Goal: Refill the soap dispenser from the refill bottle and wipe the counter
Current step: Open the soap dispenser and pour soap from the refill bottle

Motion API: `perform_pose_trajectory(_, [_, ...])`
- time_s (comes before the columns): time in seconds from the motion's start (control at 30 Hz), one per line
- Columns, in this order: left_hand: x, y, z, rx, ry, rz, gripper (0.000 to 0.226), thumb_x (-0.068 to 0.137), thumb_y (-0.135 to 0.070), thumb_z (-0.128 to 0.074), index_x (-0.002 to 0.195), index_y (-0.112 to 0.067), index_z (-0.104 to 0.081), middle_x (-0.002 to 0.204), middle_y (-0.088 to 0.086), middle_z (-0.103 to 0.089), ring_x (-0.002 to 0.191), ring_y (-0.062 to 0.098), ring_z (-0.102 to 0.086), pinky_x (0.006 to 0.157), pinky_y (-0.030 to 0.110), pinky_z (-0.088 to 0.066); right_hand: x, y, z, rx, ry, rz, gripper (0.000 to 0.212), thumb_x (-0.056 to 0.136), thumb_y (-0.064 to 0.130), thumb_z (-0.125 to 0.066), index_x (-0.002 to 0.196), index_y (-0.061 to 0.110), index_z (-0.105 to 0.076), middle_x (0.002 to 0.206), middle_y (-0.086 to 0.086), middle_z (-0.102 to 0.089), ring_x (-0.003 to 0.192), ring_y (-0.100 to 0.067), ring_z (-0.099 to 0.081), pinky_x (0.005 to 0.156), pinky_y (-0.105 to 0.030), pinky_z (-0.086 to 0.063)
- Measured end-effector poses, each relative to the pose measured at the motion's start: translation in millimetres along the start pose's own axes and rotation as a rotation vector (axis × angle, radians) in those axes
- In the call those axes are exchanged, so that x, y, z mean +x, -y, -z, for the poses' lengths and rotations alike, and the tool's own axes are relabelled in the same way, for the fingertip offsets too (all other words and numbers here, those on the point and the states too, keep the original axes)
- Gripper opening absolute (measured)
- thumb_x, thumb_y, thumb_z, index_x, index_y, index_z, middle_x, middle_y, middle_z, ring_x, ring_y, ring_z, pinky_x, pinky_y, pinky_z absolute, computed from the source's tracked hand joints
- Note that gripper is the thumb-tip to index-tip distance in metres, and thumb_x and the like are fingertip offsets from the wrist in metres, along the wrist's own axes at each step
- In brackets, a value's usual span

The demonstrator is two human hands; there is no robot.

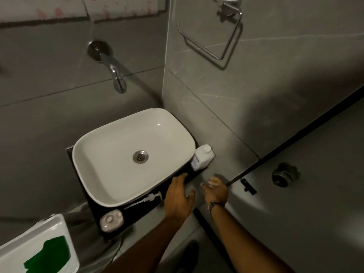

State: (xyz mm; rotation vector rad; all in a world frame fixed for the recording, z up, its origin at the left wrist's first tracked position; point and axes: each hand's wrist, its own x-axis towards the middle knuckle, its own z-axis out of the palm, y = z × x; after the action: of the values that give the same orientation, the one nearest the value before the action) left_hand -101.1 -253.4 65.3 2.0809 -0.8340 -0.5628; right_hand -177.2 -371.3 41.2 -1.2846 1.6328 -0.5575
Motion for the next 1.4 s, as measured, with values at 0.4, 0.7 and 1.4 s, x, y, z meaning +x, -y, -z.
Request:
perform_pose_trajectory(0.4, [145.9, -71.5, -69.0, 0.575, -0.016, 0.123, 0.088, 0.073, -0.046, -0.088, 0.147, -0.025, -0.045, 0.134, 0.009, -0.049, 0.12, 0.031, -0.054, 0.087, 0.042, -0.052, 84.1, 37.4, 31.7, -0.101, 0.205, 0.301, 0.024, 0.081, 0.003, -0.076, 0.104, 0.011, -0.076, 0.104, -0.003, -0.077, 0.099, -0.021, -0.073, 0.091, -0.045, -0.061])
perform_pose_trajectory(0.7, [110.6, -69.0, -52.9, 0.226, -0.213, -0.013, 0.077, 0.06, -0.072, -0.08, 0.121, -0.028, -0.06, 0.119, -0.003, -0.062, 0.107, 0.021, -0.06, 0.083, 0.036, -0.052, 48.3, 99.0, 80.3, -0.173, 0.163, 0.705, 0.012, 0.09, 0.03, -0.071, 0.102, 0.028, -0.072, 0.103, 0.013, -0.072, 0.096, -0.002, -0.067, 0.08, -0.034, -0.064])
perform_pose_trajectory(1.4, [15.0, -84.7, 52.2, -0.209, -0.439, -0.054, 0.067, 0.065, -0.064, -0.079, 0.127, -0.04, -0.067, 0.109, -0.023, -0.072, 0.096, 0.001, -0.068, 0.083, 0.021, -0.052, -57.6, 239.0, 76.9, -1.082, 0.647, 1.104, 0.076, 0.073, 0.058, -0.079, 0.137, 0.031, -0.049, 0.127, -0.001, -0.065, 0.104, -0.023, -0.066, 0.088, -0.042, -0.058])
